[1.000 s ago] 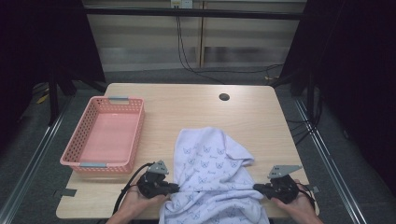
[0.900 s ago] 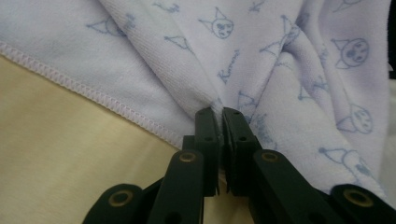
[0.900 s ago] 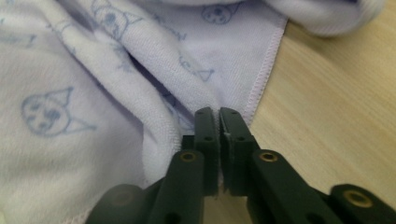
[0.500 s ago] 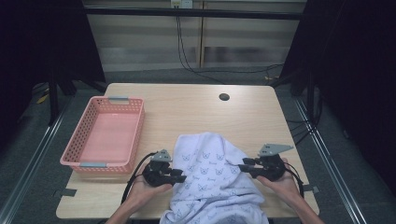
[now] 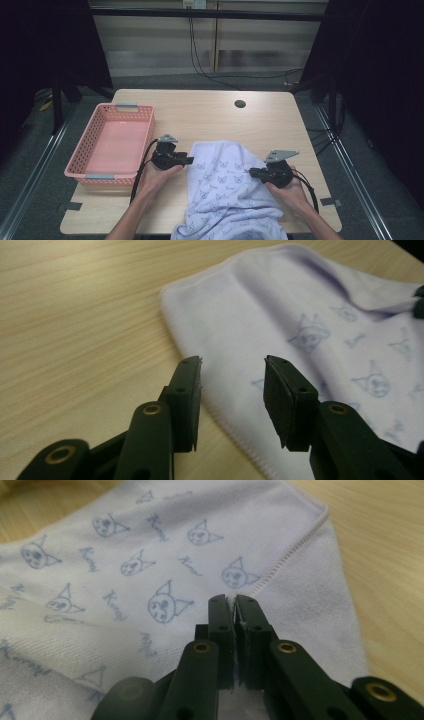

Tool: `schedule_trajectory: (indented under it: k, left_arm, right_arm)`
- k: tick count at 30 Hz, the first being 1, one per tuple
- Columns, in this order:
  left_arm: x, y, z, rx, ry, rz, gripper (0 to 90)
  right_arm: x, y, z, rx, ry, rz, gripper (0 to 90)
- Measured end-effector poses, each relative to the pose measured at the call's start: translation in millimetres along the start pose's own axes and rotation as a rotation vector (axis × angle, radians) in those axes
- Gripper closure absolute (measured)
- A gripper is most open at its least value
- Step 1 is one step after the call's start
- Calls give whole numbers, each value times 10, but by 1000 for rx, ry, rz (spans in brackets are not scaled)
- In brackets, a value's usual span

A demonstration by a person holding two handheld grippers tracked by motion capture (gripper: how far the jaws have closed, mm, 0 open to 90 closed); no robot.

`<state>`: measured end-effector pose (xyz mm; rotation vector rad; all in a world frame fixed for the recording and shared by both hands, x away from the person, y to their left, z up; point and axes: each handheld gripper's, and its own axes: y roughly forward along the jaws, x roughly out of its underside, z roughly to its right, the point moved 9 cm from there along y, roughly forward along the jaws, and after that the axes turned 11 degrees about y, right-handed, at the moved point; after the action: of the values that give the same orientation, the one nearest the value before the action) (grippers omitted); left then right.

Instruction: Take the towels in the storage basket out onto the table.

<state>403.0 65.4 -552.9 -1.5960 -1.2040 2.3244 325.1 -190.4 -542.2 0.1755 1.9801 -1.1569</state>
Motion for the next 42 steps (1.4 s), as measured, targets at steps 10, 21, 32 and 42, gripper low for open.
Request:
schedule_trajectory:
  k: [10, 21, 32, 42]
  left_arm:
    - [-61, 233, -116, -39, 17, -15, 567]
    - [-70, 302, 11, 9, 67, -30, 873]
    - [-289, -65, 46, 26, 58, 105, 875]
    - [-446, -426, -16, -4, 73, 176, 875]
  right_arm:
    - [29, -2, 18, -14, 10, -4, 806]
    - [25, 109, 6, -15, 10, -23, 864]
    - [-214, -182, 99, -54, 82, 110, 872]
    - [-541, -593, 310, -31, 129, 249, 887]
